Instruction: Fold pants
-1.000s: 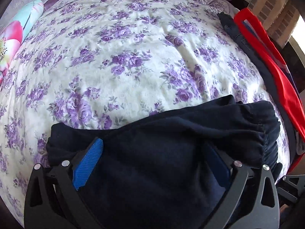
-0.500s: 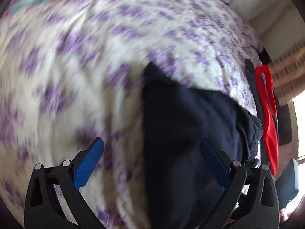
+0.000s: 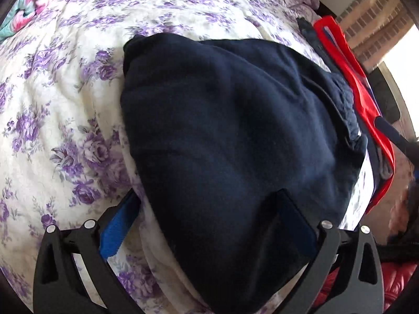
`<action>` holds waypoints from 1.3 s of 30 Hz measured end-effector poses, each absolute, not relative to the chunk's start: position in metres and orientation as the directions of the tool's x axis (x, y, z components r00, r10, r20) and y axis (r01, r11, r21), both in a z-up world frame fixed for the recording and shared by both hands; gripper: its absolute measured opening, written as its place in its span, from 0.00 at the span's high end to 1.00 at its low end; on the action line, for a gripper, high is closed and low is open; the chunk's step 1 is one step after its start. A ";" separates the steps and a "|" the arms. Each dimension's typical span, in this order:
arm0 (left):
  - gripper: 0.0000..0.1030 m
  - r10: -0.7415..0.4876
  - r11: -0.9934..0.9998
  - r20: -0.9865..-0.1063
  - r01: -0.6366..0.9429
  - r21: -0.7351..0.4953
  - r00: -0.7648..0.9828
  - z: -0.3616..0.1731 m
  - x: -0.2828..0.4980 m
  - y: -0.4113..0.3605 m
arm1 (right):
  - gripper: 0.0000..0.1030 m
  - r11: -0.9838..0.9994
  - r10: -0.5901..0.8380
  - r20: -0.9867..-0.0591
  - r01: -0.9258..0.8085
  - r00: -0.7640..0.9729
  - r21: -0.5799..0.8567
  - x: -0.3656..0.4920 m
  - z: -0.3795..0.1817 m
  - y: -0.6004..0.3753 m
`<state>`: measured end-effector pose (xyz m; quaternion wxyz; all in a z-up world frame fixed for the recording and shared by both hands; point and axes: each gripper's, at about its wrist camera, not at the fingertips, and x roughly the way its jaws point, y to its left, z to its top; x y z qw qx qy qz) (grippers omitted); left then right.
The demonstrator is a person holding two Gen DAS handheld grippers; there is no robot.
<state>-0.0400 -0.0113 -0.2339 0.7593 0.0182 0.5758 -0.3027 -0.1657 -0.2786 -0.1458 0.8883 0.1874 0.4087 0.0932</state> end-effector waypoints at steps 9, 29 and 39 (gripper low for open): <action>0.04 -0.445 0.848 -0.874 0.406 -0.342 0.193 -0.233 -0.030 -0.008 | 0.03 0.769 0.499 -0.688 0.096 0.527 0.632 -0.127 -0.213 -0.343; 0.04 -0.438 0.894 -0.851 0.244 -0.377 0.290 -0.232 -0.049 0.006 | 0.20 0.753 0.642 -0.633 -0.198 0.432 0.628 -0.054 -0.240 -0.312; 0.54 -0.327 0.936 -0.869 0.254 -0.244 0.371 -0.197 -0.051 -0.006 | 0.51 0.811 0.566 -0.667 -0.184 0.484 0.555 -0.080 -0.203 -0.301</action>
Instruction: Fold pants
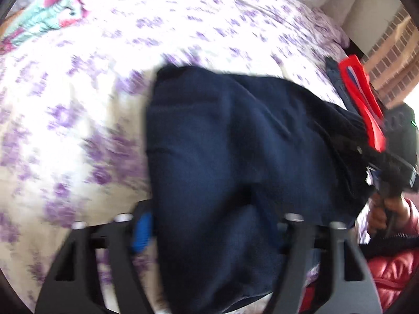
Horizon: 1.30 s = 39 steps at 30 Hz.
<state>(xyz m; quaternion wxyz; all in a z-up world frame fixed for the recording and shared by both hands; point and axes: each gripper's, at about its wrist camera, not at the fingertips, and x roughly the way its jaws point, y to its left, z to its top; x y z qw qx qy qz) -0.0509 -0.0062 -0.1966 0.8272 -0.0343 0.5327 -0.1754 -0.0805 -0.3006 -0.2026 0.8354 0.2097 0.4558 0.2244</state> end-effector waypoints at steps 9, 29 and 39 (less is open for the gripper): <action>0.69 -0.385 0.919 -0.841 0.247 -0.309 0.381 -0.163 -0.019 -0.007 | 0.54 0.819 0.572 -0.673 -0.277 0.468 0.503 -0.057 -0.158 -0.294; 0.80 -0.478 0.859 -0.845 0.329 -0.392 0.241 -0.178 -0.047 -0.017 | 0.55 0.795 0.584 -0.682 -0.140 0.439 0.591 -0.062 -0.192 -0.323; 0.84 -0.534 0.838 -0.750 0.362 -0.408 0.391 -0.119 0.063 -0.033 | 0.55 0.826 0.551 -0.589 -0.285 0.591 0.487 0.038 -0.116 -0.335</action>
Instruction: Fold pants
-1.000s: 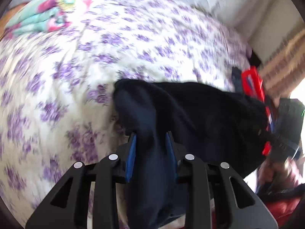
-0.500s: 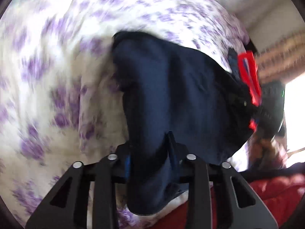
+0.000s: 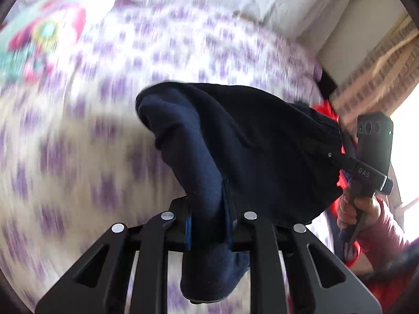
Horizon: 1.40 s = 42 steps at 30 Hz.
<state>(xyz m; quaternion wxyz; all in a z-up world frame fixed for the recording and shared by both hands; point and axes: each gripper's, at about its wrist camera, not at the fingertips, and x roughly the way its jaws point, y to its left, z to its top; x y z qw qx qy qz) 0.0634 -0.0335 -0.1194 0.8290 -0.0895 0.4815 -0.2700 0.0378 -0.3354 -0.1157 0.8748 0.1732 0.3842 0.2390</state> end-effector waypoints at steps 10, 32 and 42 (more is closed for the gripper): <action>0.84 -0.466 0.878 -0.699 0.380 -0.291 0.542 -0.077 0.264 -0.065 | 0.55 0.865 0.493 -0.547 -0.314 0.677 0.392 0.247 -0.075 -0.353; 0.10 -0.036 0.988 -0.891 0.152 0.038 0.453 -0.203 0.285 -0.072 | 0.08 0.989 0.029 -0.794 0.098 0.607 0.111 0.257 -0.183 -0.353; 0.05 0.017 0.966 -0.849 0.209 0.149 0.528 -0.160 0.158 -0.098 | 0.04 0.995 -0.014 -0.851 0.093 0.525 0.041 0.101 -0.198 -0.318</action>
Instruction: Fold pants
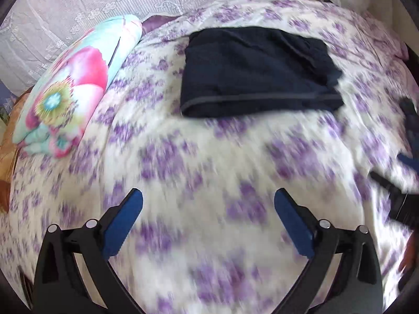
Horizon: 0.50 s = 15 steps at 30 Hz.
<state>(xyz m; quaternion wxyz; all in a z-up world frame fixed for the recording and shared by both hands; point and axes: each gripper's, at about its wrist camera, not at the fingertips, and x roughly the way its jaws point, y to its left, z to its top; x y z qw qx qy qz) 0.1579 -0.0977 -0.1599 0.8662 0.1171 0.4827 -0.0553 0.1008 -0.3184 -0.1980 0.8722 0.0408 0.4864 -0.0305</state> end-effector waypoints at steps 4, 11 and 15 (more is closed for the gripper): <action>0.05 0.034 0.969 -0.834 0.186 0.162 0.550 -0.142 0.122 -0.104 | 0.04 0.997 -0.036 -0.878 0.078 0.477 0.001 0.069 -0.201 -0.316; 0.05 0.015 0.982 -0.804 0.140 0.123 0.595 -0.085 0.092 -0.101 | 0.04 0.981 -0.086 -0.829 0.194 0.552 0.027 0.066 -0.121 -0.342; 0.05 0.006 0.987 -0.766 0.120 0.108 0.643 -0.050 0.077 -0.093 | 0.04 0.977 -0.077 -0.788 0.204 0.611 0.062 0.060 -0.068 -0.347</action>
